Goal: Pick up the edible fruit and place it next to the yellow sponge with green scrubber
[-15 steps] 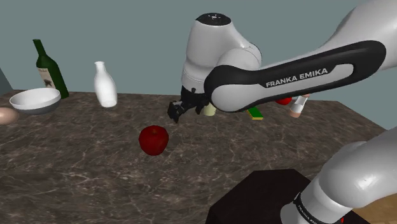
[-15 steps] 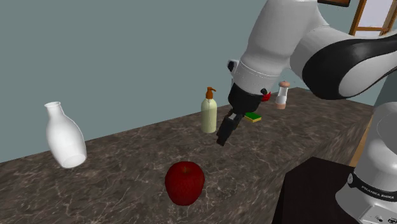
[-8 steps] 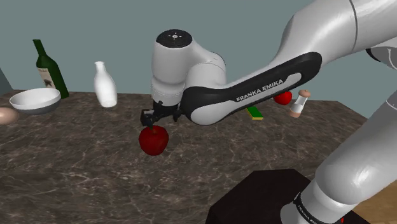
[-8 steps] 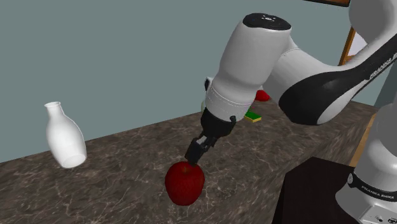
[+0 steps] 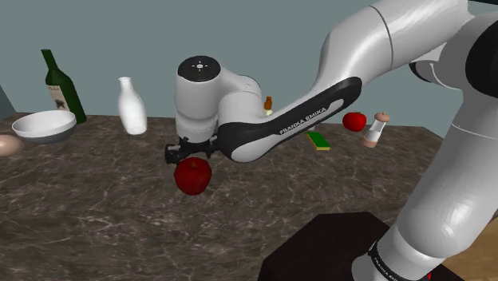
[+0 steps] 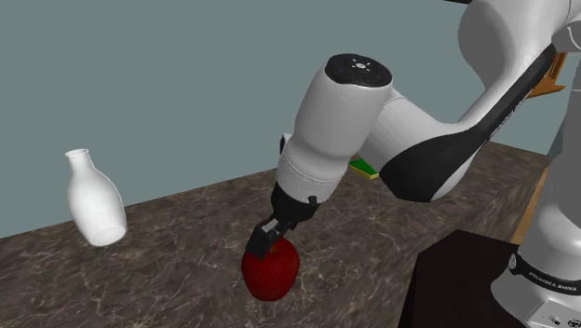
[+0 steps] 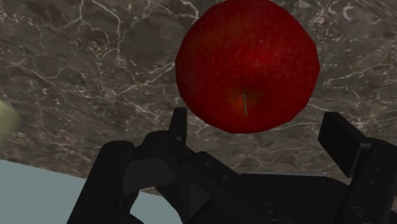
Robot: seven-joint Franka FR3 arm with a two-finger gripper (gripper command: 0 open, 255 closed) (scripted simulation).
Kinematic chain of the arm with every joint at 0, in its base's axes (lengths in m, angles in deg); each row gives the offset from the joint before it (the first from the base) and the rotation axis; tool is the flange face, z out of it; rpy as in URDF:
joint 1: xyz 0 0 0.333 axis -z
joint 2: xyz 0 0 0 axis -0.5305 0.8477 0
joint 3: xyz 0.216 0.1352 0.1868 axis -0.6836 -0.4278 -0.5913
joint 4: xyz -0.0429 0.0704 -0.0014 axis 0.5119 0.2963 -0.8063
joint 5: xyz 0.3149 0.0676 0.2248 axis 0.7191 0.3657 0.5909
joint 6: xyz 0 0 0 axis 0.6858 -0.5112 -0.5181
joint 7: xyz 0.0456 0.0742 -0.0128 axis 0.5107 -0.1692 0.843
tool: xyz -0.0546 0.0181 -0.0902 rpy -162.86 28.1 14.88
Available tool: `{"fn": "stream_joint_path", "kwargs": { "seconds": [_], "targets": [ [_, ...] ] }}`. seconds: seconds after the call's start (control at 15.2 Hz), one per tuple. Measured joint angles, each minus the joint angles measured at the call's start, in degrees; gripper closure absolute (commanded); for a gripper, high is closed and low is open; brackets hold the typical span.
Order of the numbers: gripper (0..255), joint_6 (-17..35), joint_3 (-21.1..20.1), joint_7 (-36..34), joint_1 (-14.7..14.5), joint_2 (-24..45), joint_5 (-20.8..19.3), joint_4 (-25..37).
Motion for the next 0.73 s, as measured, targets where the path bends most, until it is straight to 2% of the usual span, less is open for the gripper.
{"fn": "stream_joint_path", "kwargs": {
  "seconds": [0.2,0.53,0.59,0.73],
  "targets": [
    [0,0.8,0.8,-1.2,-0.4,1.6,-2.0,0.0],
    [0,0.9,0.9,-1.4,-0.5,1.9,-2.4,0.0],
    [255,0.9,0.9,-1.4,-0.5,1.9,-2.4,0.0],
    [255,0.9,0.9,-1.4,-0.4,1.7,-2.4,0.2]
  ]
}}
